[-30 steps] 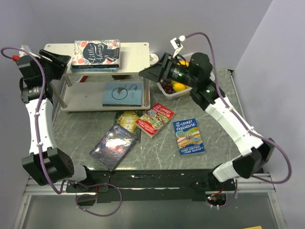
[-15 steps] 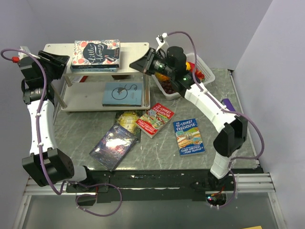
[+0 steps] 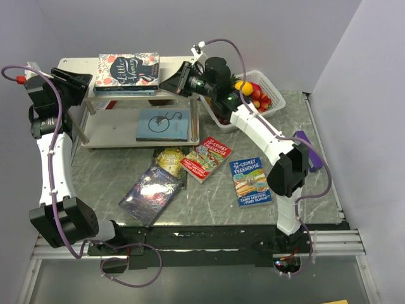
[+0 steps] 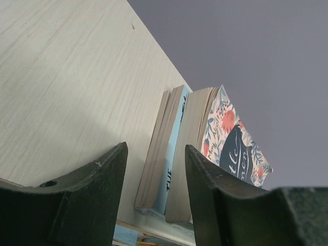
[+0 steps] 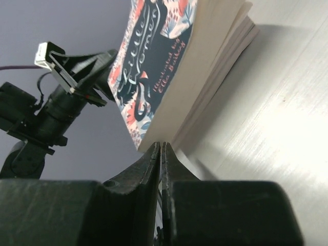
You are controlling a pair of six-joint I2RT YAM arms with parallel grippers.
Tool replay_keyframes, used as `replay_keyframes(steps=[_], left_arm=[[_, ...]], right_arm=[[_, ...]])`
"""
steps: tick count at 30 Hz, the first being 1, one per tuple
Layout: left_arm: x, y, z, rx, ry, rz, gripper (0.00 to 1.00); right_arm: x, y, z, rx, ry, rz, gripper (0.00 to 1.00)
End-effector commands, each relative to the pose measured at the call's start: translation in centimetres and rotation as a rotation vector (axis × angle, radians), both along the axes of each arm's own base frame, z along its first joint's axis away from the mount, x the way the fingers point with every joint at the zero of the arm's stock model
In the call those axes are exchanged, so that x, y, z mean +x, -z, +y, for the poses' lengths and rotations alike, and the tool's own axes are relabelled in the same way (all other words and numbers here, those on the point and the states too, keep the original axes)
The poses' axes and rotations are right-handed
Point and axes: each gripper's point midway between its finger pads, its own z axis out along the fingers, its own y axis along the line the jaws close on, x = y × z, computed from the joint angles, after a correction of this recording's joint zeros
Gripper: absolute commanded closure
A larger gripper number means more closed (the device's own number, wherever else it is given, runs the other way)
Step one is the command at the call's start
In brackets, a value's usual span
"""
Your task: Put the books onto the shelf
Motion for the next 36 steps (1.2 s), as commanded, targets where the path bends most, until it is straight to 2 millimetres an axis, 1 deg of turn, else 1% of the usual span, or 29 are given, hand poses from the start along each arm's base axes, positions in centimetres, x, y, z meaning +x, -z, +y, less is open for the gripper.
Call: replay_keyframes(steps=[1,3,8,14,15,24,27,31,32,33,34,35,36], left_arm=[[-1.0,-2.0,-0.8,0.013,0.022,-0.063,0.46],[-1.1,-1.7,-0.9,0.012,0.029,-0.059,0.46],[-1.1,-1.6,-1.1,0.011,0.040,-0.060,0.45],[-1.3,-1.4,-1.2,0.005,0.043,-0.058,0.45],[-1.3,-1.3,-1.2,0.005,0.043,-0.058,0.45],[-1.2,-1.1,-1.2,-0.001,0.044,-0.054,0.44],[-1.2,-1.2,-1.2,0.001,0.042,-0.056,0.43],[-1.3,-1.3,-1.0,0.009,0.032,-0.054,0.42],[-1.3,-1.4,-0.8,0.016,0.019,-0.052,0.41],[-1.5,-1.5,-0.5,0.022,0.006,-0.051,0.39],[-1.6,-1.5,-0.5,0.026,-0.002,-0.042,0.37],[-1.7,-1.6,-0.2,0.035,-0.015,-0.039,0.37],[-1.9,-1.9,0.2,0.039,-0.038,-0.040,0.36]], right_arm=[[-1.3,-2.3,1.2,0.018,-0.046,-0.052,0.89],[-1.4,-2.0,1.6,0.011,-0.057,-0.048,0.89],[-1.6,-1.8,1.8,0.010,-0.065,-0.043,0.90],[-2.2,-1.6,2.3,0.000,-0.082,-0.043,0.90],[-2.2,-1.3,2.4,-0.005,-0.085,-0.039,0.91],[-3.0,-1.3,3.2,-0.008,-0.116,-0.040,0.91],[-3.0,-1.3,3.4,-0.008,-0.117,-0.040,0.91],[-2.8,-1.1,3.1,-0.019,-0.107,-0.036,0.91],[-2.8,-1.4,2.8,-0.015,-0.102,-0.038,0.91],[-2.3,-0.8,2.3,-0.024,-0.086,-0.027,0.91],[-1.9,-0.8,1.8,-0.026,-0.066,-0.023,0.90],[-1.9,-1.5,1.1,-0.020,-0.049,-0.032,0.89],[-1.0,-1.0,-0.1,-0.029,-0.017,-0.021,0.87]])
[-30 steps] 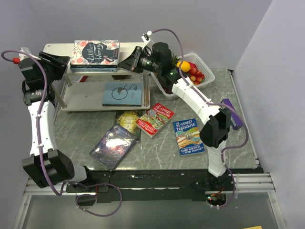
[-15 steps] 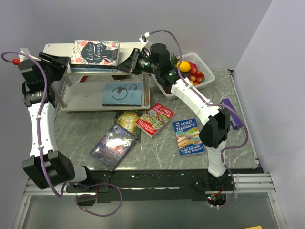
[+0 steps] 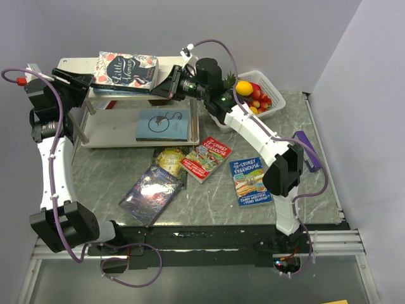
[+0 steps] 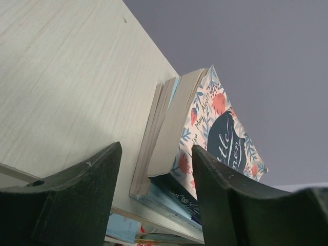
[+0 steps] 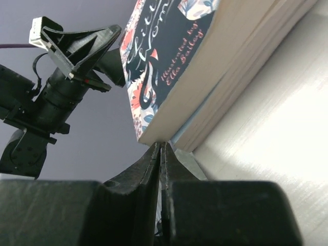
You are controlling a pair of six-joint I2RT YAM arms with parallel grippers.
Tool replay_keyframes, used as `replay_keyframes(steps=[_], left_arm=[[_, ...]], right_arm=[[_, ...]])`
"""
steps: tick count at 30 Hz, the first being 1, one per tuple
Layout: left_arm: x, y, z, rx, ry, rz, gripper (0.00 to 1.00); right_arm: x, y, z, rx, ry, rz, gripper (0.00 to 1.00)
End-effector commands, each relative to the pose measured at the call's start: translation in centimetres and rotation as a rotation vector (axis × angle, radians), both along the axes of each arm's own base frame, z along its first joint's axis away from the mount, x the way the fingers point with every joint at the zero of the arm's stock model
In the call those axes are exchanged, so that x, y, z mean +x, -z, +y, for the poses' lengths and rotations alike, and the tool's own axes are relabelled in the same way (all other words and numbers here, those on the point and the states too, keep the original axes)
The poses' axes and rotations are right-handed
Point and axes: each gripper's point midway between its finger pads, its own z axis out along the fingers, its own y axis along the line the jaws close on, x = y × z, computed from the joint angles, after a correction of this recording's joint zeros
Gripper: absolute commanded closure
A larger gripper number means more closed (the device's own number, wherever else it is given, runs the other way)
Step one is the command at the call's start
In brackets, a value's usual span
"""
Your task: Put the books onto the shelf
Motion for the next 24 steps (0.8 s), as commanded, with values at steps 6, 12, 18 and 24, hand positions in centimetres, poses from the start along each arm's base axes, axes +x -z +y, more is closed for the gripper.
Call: replay_keyframes(steps=[6,12,18,24], left_arm=[[-2.4,-3.3,1.2,0.033,-0.113,-0.036,0.32],[-2.1,-2.7,1.1,0.011,-0.106,-0.027,0.32],[-1.9,-1.8,1.1,0.001,-0.098,-0.015,0.33],[-1.8,-1.6,1.0,0.001,-0.092,-0.010,0.34]], right_arm=[[-0.2,-4.5,-6.7,-0.005,0.131,-0.156,0.83],[-4.7,-4.9,-4.4,-0.063,-0.083,-0.215,1.00],[-7.3,-2.4,-1.9,-0.153,-0.181,-0.231,1.00],[-7.1,-1.3,-0.5,-0.181,-0.205,-0.203,1.00]])
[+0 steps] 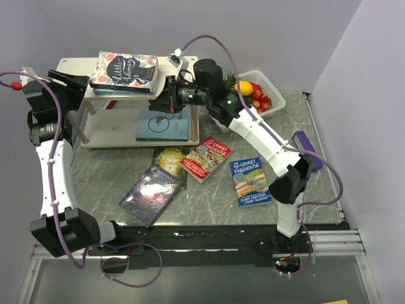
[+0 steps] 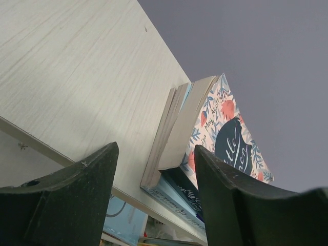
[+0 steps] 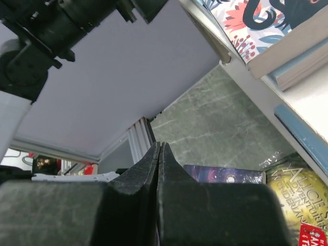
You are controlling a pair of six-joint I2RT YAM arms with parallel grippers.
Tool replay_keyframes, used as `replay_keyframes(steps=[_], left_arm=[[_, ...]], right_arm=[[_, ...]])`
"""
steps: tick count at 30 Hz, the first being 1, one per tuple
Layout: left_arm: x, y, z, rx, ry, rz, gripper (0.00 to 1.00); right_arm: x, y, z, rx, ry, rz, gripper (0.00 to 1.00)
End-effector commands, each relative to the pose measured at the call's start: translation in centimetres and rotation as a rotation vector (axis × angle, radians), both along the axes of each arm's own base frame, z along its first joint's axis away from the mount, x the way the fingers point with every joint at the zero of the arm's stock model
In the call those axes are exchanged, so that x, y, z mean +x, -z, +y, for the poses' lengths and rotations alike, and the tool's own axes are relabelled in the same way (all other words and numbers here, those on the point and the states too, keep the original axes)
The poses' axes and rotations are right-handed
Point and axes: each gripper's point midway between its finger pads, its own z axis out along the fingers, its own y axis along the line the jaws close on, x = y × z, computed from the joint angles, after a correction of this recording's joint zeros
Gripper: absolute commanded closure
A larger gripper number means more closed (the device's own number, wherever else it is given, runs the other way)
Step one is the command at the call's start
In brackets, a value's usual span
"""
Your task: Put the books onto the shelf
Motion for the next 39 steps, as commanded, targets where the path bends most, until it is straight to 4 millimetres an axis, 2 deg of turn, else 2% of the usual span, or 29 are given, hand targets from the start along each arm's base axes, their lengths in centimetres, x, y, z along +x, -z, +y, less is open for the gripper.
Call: replay_keyframes(steps=[1,2,4,5,7,10,17,21,22,24,25,27,29,30,31,33,35,36,39], left_arm=[[-0.5,-1.5,-0.1,0.006,0.000,-0.046,0.34],[-0.6,-1.6,-0.2,0.007,0.000,-0.049,0.34],[-0.6,-1.4,-0.2,0.006,0.002,-0.048,0.34],[-0.7,-1.4,-0.2,0.008,-0.003,-0.048,0.34],[-0.8,-1.4,-0.2,0.008,-0.001,-0.049,0.34],[-0.8,-1.5,-0.2,0.013,-0.004,-0.048,0.34],[-0.9,-1.6,-0.3,0.013,0.005,-0.050,0.34],[-0.8,-1.5,-0.4,0.006,0.011,-0.053,0.34],[-0.8,-1.6,-0.5,0.005,0.014,-0.053,0.34],[-0.7,-1.6,-0.6,0.001,0.019,-0.056,0.34],[-0.8,-1.6,-0.6,-0.001,0.021,-0.058,0.34],[-0.8,-1.5,-0.7,0.000,0.021,-0.056,0.34],[-0.9,-1.3,-0.6,0.004,0.017,-0.056,0.34],[-0.9,-1.4,-0.6,0.006,0.018,-0.059,0.34],[-0.9,-1.4,-0.6,0.006,0.017,-0.057,0.34],[-0.9,-1.3,-0.6,0.007,0.018,-0.057,0.34],[-0.9,-1.3,-0.7,0.005,0.024,-0.057,0.34],[-0.9,-1.3,-0.8,0.001,0.027,-0.056,0.34],[-0.9,-1.3,-0.8,0.000,0.030,-0.060,0.34]], right_arm=[[1.4,0.9,0.8,-0.036,-0.004,-0.006,1.00],[1.5,0.2,1.0,-0.024,-0.002,-0.011,1.00],[2.2,1.0,1.4,-0.035,0.007,0.009,1.00],[2.2,0.5,1.5,-0.022,0.007,0.002,1.00],[2.7,1.1,1.9,-0.030,0.014,0.016,1.00],[3.3,0.8,2.2,-0.014,0.028,0.014,1.00],[4.2,0.9,2.1,0.007,0.048,0.033,1.00],[4.0,0.0,1.8,0.034,0.056,0.020,1.00],[4.1,0.4,1.8,0.033,0.063,0.031,1.00],[4.5,-0.6,1.5,0.065,0.089,0.007,1.00],[4.6,0.2,1.6,0.064,0.099,0.026,1.00],[4.8,-0.7,1.5,0.099,0.114,0.006,1.00],[5.3,-0.2,1.6,0.107,0.137,0.014,1.00],[5.4,-1.0,1.5,0.131,0.139,-0.006,1.00],[5.3,-0.5,1.6,0.131,0.134,0.005,1.00],[5.1,-1.5,1.4,0.162,0.126,-0.024,1.00],[4.8,-1.2,1.5,0.167,0.117,-0.020,1.00],[4.3,-2.1,1.1,0.183,0.118,-0.036,1.00],[3.9,-1.9,0.3,0.221,0.142,-0.059,1.00]])
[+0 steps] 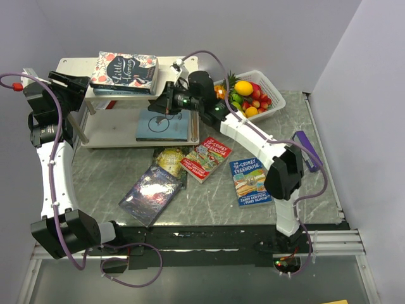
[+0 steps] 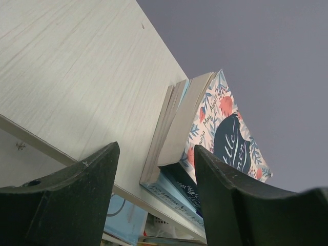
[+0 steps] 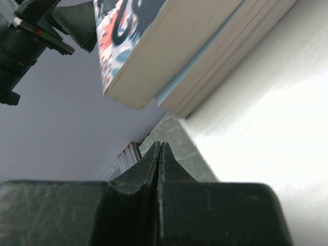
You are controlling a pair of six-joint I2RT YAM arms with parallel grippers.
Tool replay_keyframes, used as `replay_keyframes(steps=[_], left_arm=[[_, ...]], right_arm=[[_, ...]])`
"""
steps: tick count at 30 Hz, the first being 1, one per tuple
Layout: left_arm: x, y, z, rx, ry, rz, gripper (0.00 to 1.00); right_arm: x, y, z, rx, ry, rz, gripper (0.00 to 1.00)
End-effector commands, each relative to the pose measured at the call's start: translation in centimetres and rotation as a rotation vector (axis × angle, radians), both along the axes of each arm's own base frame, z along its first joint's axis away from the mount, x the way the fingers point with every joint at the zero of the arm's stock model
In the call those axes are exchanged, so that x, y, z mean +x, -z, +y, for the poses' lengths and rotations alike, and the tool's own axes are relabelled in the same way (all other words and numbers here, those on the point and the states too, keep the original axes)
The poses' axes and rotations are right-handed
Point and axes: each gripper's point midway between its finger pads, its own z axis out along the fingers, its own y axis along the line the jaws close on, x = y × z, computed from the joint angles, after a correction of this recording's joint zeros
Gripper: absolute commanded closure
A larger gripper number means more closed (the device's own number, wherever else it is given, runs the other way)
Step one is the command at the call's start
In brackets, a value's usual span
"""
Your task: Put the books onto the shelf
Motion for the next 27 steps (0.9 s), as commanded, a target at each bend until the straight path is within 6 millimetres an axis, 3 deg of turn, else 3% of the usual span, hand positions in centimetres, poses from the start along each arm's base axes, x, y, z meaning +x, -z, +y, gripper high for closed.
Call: replay_keyframes(steps=[1,9,27], left_arm=[[-0.6,-1.4,-0.6,-0.003,0.020,-0.049,0.34],[-0.6,-1.2,-0.7,-0.013,0.028,-0.052,0.34],[-0.7,-1.1,-0.8,-0.013,0.033,-0.052,0.34]], right_arm=[[-1.6,-8.5,-2.4,0.193,0.046,-0.190,1.00],[-1.9,-10.1,-2.9,0.246,0.055,-0.234,1.00],[-0.3,-9.3,-1.2,0.189,0.037,-0.201,1.00]])
